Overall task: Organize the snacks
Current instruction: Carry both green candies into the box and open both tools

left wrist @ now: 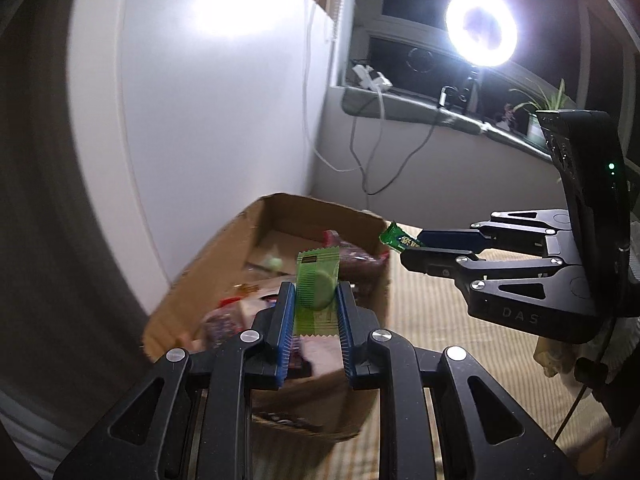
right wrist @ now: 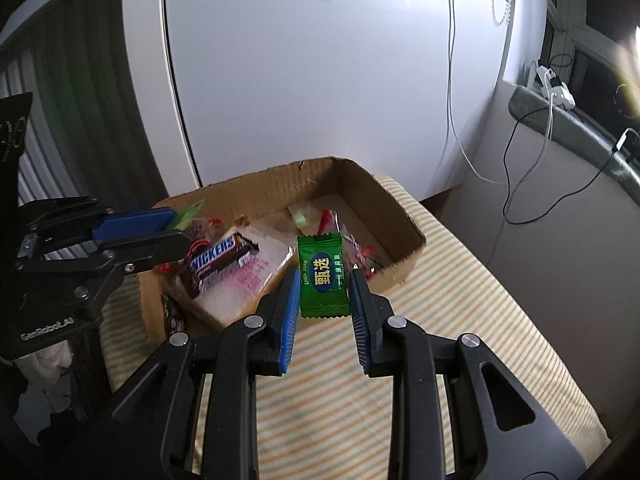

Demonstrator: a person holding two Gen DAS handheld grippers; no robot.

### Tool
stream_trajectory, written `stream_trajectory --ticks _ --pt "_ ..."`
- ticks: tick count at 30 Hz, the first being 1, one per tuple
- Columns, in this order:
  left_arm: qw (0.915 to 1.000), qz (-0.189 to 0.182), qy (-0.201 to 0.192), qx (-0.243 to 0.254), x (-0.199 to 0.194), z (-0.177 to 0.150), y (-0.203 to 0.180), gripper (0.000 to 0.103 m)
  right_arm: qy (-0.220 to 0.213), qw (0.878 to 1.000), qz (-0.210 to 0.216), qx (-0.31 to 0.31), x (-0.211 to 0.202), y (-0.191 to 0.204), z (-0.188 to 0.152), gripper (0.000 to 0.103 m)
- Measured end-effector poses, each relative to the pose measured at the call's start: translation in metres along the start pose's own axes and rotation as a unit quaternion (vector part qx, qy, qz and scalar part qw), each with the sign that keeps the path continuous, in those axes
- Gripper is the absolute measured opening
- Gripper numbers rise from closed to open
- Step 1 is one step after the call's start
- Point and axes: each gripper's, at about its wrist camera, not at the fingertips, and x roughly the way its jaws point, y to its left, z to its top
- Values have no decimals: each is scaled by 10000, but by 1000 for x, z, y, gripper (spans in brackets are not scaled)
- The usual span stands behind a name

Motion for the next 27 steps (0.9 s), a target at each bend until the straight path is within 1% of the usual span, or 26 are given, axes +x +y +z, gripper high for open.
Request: stream_trajectory --ticks 10,17,27 --pt "9996 223 58 -188 2 -4 26 19 127 9999 48 -24 32 18 17 26" --pt "9995 239 101 -158 6 -3 23 19 207 9997 122 -54 47 23 22 26" --pt "9995 276 133 -106 10 -1 19 20 291 9993 233 35 57 17 23 26"
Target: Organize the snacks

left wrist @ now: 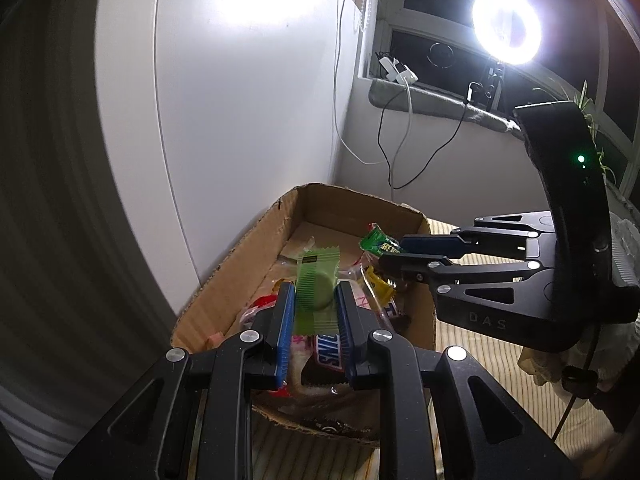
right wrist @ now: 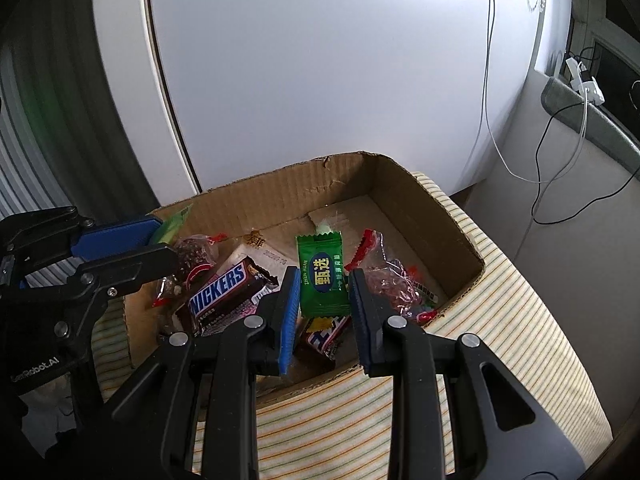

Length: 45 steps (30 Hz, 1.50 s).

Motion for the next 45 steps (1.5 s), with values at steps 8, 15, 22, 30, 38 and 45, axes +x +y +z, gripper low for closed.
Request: stream_trajectory --ticks 8,15,22,30,38,45 --pt "10000 77 -8 -1 1 1 0 20 -19 10000 -5 -23 2 0 1 26" --pt "9999 140 3 22 0 0 -2 30 -53 10000 -51 26 0 -2 0 46" --pt "9999 165 -29 -11 -5 -3 -3 58 -146 9998 -108 69 -8 -5 -2 65" --pt "9993 344 -36 -114 -7 -4 -1 79 -298 9986 -349 255 -21 -17 -10 91" --pt "9991 384 -76 -188 -13 -7 -4 80 -367 9977 -410 385 -35 -23 -16 91" --pt "9981 429 -274 -336 -31 -10 -7 80 -628 9952 -537 526 -65 -22 -29 91"
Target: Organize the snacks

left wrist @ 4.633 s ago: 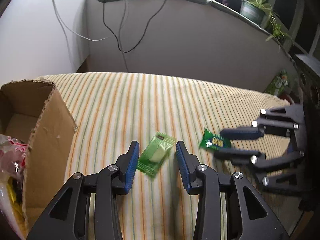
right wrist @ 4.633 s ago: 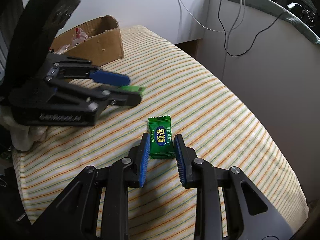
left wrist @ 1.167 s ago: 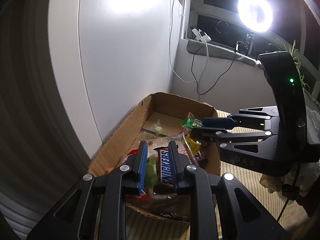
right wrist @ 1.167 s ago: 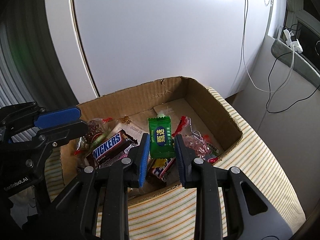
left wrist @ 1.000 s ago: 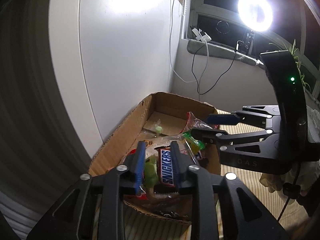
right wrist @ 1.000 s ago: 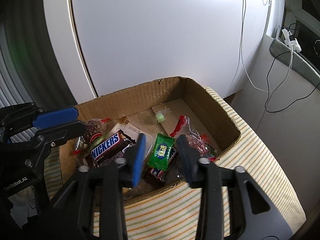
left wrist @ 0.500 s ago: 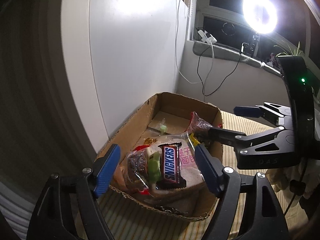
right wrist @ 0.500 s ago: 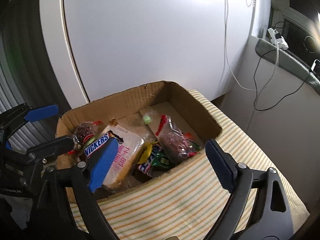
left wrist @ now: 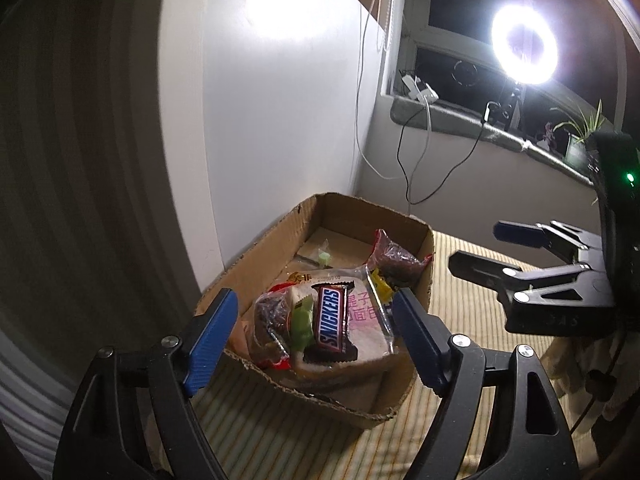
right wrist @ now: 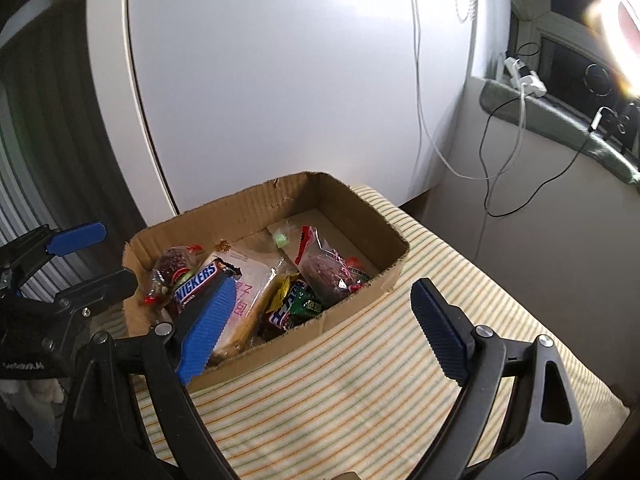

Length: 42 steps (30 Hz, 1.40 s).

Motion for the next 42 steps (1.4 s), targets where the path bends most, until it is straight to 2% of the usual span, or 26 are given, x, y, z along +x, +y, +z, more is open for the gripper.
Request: stream_trajectory --ticks 10,20,26,42 --pt "9994 232 -261 22 -26 -4 -12 80 -229 9992 -322 -24 -37 6 -13 91" --pt "9994 246 -240 40 -34 -11 -19 80 -292 9979 -554 -191 -58 17 -31 92" --pt "9993 279 -264 35 -37 -13 -20 80 -313 9973 -554 -360 -64 26 -35 92" --pt "9992 276 -255 96 -35 -13 -24 80 -341 9980 -482 -226 -69 19 -37 92"
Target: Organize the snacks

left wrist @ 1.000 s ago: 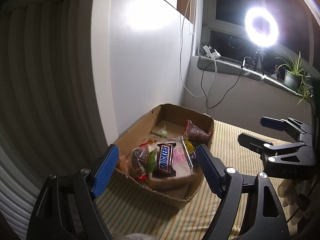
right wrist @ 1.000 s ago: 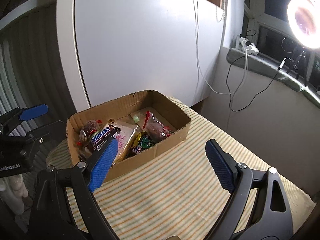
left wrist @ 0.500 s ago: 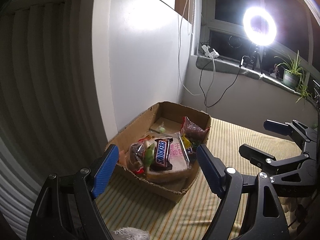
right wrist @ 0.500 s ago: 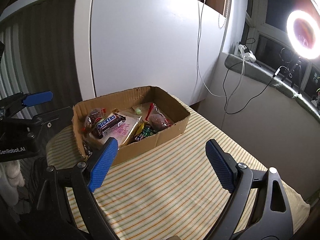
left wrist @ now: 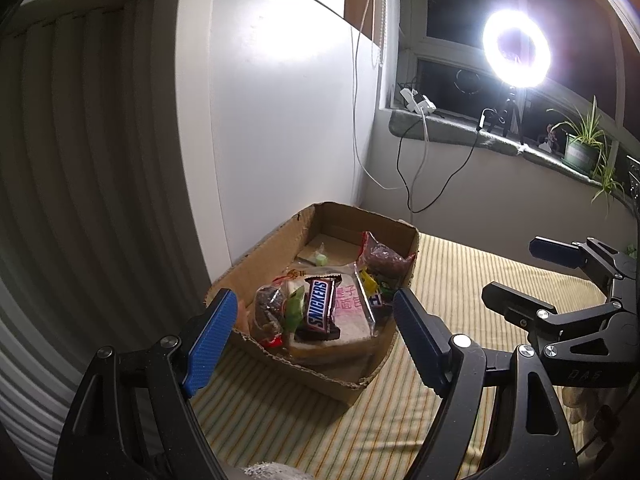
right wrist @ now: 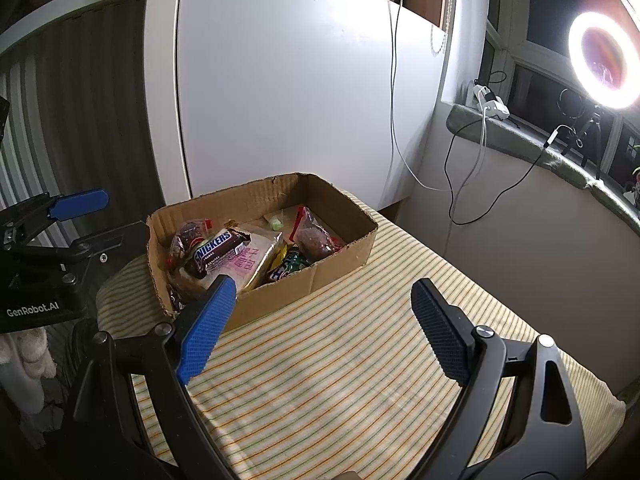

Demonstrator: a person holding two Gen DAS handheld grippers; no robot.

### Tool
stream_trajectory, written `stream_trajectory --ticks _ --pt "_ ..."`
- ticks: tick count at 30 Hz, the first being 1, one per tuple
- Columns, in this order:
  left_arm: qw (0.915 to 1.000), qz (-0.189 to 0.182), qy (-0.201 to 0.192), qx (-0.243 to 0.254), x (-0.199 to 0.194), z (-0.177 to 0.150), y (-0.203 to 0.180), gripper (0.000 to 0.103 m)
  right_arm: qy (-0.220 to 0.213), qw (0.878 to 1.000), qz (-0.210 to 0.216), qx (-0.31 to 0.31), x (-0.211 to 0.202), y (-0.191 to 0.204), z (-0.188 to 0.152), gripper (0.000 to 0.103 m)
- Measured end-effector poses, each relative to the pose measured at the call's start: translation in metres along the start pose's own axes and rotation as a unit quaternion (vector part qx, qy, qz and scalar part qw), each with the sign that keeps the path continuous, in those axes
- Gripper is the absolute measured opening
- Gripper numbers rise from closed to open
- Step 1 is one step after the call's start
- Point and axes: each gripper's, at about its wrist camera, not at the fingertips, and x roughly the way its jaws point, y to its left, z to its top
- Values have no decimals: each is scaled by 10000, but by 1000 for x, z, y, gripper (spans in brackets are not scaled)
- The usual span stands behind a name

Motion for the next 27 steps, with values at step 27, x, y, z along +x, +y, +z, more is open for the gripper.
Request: stream_trajectory --ticks 27 --pt "10000 -5 27 82 3 -2 -10 80 80 9999 24 60 3 -3 -9 92"
